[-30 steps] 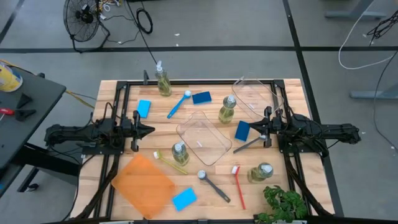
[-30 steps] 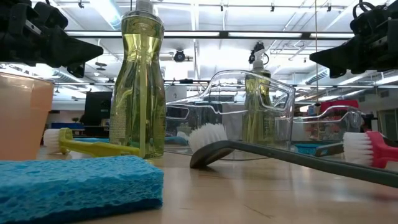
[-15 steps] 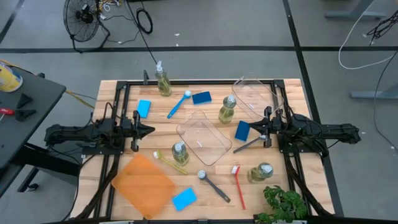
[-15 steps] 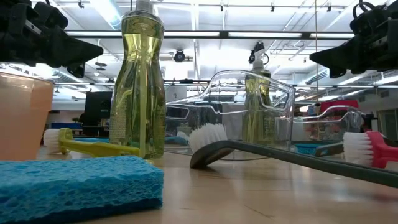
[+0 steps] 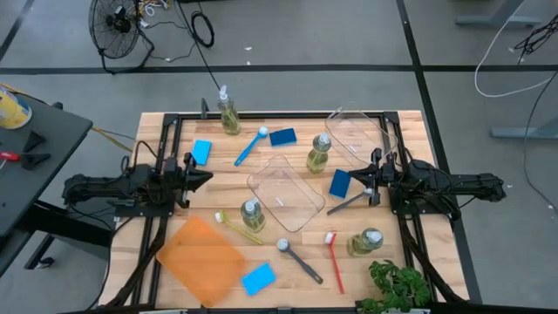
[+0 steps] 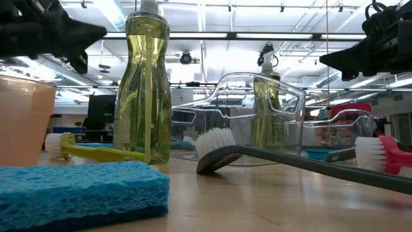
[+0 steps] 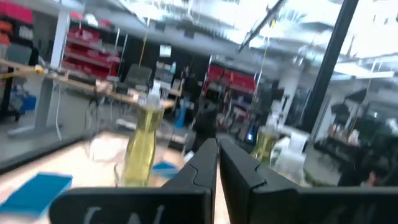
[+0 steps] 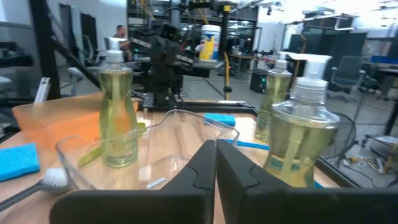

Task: Pick & Place Kitchen Sink Supplies
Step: Put the yellow dish soap into the top transparent bin

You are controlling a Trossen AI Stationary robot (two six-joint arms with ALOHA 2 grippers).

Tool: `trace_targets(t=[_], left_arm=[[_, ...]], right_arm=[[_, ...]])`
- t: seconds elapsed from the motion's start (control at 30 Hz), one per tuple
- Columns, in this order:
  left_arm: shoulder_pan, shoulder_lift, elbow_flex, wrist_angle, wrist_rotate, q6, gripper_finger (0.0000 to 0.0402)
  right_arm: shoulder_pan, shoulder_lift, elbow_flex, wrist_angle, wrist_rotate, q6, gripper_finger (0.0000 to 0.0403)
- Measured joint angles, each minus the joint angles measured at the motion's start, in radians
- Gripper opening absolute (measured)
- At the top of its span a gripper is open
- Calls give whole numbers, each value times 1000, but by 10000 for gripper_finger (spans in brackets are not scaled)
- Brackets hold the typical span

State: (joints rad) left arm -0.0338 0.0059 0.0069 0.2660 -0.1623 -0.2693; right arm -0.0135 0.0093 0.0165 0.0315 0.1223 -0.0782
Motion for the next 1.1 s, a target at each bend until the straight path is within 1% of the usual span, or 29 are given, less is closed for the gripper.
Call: trace_targets(t=[0.07, 0.2, 0.43, 0.5, 0.6, 0.7, 0.77, 0.83, 0.9, 0.97, 1.1], left_arm=[[0, 0, 0, 35, -23, 6, 23], [0, 0, 5, 36, -94, 18, 23], [0, 0, 50, 37, -108, 17, 23], [0, 0, 66, 38, -133, -15, 23], [0, 0, 87, 42, -186, -96, 23], [0, 0, 107, 42, -189, -118, 23], [0, 0, 120, 46, -180, -114, 23], [0, 0, 133, 41, -179, -113, 23], [0, 0, 150, 44, -179, -106, 23], [0, 0, 162, 46, -178, -88, 23], [0, 0, 193, 37, -178, -52, 23]], right_arm=[[0, 0, 0, 6, -1, 11, 15], [0, 0, 0, 31, -5, -8, 15], [0, 0, 0, 161, -119, 73, 15], [0, 0, 0, 190, -138, 101, 15], [0, 0, 0, 231, -139, 136, 15], [0, 0, 0, 298, -105, 226, 15], [0, 0, 0, 338, -40, 313, 15], [0, 0, 0, 378, 44, 360, 15], [0, 0, 0, 419, 104, 360, 15], [0, 0, 0, 460, 132, 329, 15], [0, 0, 0, 496, 132, 292, 15]])
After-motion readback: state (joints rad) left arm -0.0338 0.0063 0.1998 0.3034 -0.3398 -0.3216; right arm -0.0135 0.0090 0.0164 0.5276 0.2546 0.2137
